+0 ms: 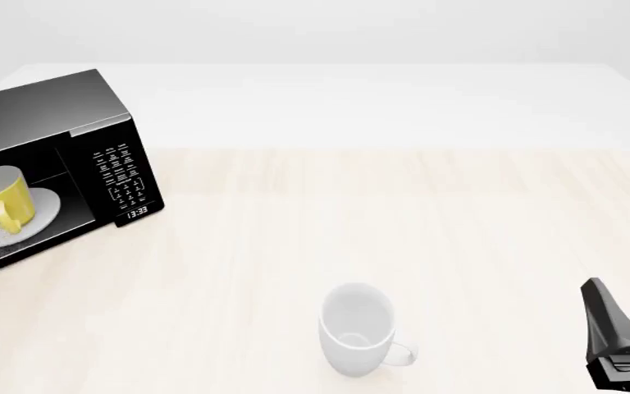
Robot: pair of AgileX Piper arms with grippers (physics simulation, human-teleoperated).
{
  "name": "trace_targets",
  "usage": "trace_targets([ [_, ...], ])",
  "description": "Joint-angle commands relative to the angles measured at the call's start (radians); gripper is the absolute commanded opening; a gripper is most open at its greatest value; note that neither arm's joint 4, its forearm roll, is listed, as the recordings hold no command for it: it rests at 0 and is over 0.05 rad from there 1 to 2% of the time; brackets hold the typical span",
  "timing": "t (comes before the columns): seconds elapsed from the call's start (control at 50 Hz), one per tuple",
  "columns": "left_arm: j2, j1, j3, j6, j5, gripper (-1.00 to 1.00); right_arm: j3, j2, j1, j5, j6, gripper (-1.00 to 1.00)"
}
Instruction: Put the yellow and white mug in the microwave and close it.
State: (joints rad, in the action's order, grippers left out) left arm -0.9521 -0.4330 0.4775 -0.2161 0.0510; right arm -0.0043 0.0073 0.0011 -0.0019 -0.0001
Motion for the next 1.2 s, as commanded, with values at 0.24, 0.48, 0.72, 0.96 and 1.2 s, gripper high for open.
trace_targets([
  [0.24,0.204,-0.002,0.107,-0.002,0.221,1.0,0.0,0.0,0.0,0.0,0.0,1.0],
  [0.48,0.273,-0.027,0.168,0.0,0.316,1.0,0.0,0.0,0.0,0.0,0.0,1.0],
  [0.72,0.32,-0.094,0.23,-0.006,0.392,1.0,0.0,0.0,0.0,0.0,0.0,1.0],
  [0.96,0.36,-0.126,0.299,-0.021,0.456,1.0,0.0,0.0,0.0,0.0,0.0,1.0],
  [1.2,0.387,-0.188,0.329,-0.027,0.491,1.0,0.0,0.0,0.0,0.0,0.0,1.0],
])
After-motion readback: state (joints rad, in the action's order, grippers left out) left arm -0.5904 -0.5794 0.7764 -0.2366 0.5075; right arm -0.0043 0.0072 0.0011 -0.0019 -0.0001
